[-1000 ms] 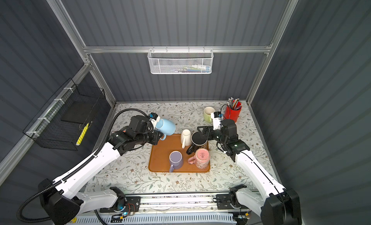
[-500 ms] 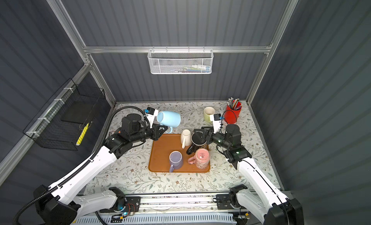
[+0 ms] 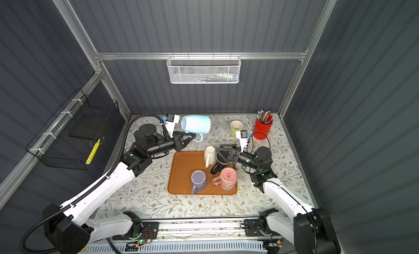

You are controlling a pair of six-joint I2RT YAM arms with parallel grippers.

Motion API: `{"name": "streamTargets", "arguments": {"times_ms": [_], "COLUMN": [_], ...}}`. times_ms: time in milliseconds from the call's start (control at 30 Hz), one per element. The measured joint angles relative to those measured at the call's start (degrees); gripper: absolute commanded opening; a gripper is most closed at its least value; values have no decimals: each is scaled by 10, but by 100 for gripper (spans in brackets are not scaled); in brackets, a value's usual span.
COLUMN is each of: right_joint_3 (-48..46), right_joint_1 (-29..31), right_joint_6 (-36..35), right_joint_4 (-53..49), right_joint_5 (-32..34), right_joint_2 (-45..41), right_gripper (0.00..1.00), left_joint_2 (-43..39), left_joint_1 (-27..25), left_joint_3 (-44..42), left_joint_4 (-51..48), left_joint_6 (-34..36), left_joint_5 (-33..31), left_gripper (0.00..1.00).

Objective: Turn the mug right side up
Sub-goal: 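Hold the light blue mug sideways while the right gripper moves to grasp its base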

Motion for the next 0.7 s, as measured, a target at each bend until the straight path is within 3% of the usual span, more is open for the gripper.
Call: {"name": "streamTargets", "arguments": {"times_ms": [300,700], "right_joint_3": [13,94], "right_joint_1": [6,23], "right_joint_6": [120,169], "right_joint_4": [209,275], "right_joint_5": [-43,-46], "right_joint_2": [95,147], "right_gripper": [84,75], "left_joint_2": [41,94], "left_joint_1": [8,11], "left_joint_3": [0,0], "left_joint_4": [98,194], "left_joint_6": [-47,-100], "left_joint_5": [45,87], "left_gripper": [0,0]}}
